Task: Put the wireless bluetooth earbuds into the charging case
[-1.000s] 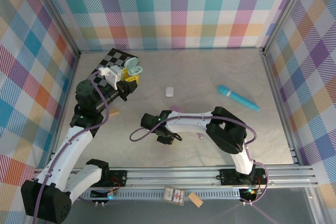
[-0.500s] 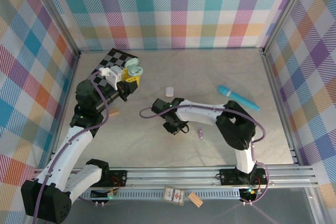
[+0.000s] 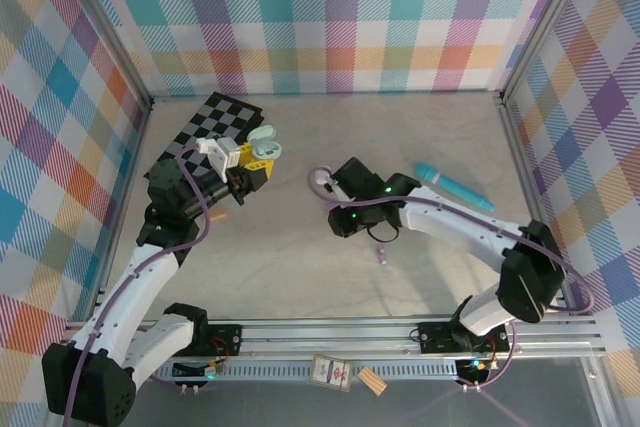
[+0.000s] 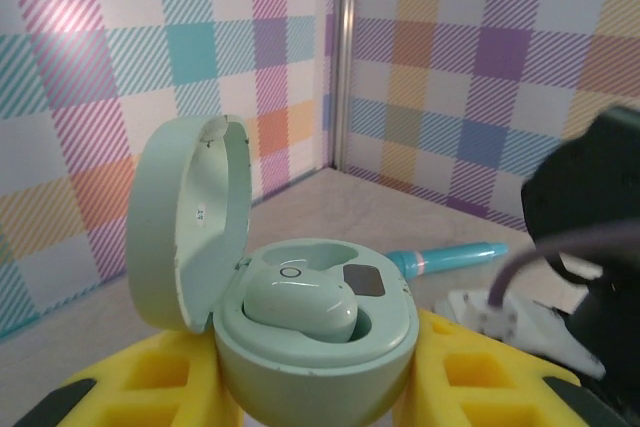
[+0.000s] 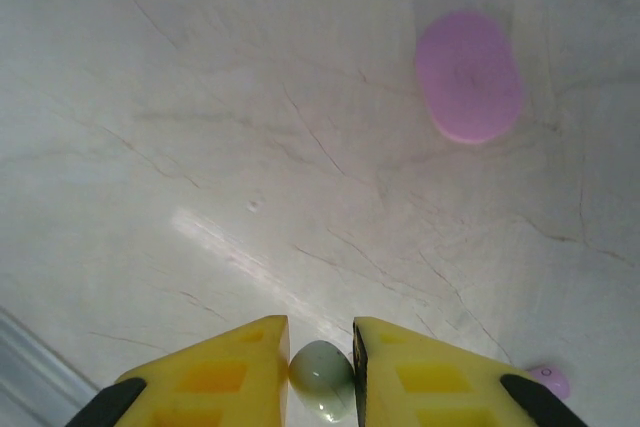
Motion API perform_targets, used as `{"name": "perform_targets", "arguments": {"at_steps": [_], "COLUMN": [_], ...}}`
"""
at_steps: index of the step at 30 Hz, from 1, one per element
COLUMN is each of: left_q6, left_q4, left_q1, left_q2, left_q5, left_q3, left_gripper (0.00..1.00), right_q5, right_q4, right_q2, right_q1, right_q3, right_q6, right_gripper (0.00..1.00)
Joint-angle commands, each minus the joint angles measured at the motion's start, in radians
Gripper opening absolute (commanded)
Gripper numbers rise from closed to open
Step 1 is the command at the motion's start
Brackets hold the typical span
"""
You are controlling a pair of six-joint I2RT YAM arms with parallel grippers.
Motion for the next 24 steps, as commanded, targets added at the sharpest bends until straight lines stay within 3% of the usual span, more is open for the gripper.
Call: {"name": "perform_targets", "arguments": {"at_steps": [1, 7, 12, 24], "left_q6": [-0.022, -0.014, 0.0, -0.007], "left_q4": [0.097, 0.137, 0.161, 0.267], "left_q1": [-0.012, -0.035, -0.084, -0.157], "left_q2": [0.01, 0.019, 0.03, 0.103], "left_q5": [0.053, 0.062, 0.065, 0.058], "left_q3": [-0.014, -0.034, -0.051, -0.095], "left_gripper": [0.34, 0.34, 0.34, 0.34], "right_q5": [-0.111, -0.203, -0.38, -0.606], "right_q4": [0.025, 0.035, 0.132, 0.22], "right_q2": [-0.042, -0.094, -0.144, -0.154], "right_q1": [-0.032, -0.077, -0.134, -0.156], "right_q3": [0.013, 0.049, 0.062, 0.176], "right_q6": [0.022, 0.024, 0.079, 0.135], "right_gripper": [0.24, 0.24, 0.24, 0.25]}}
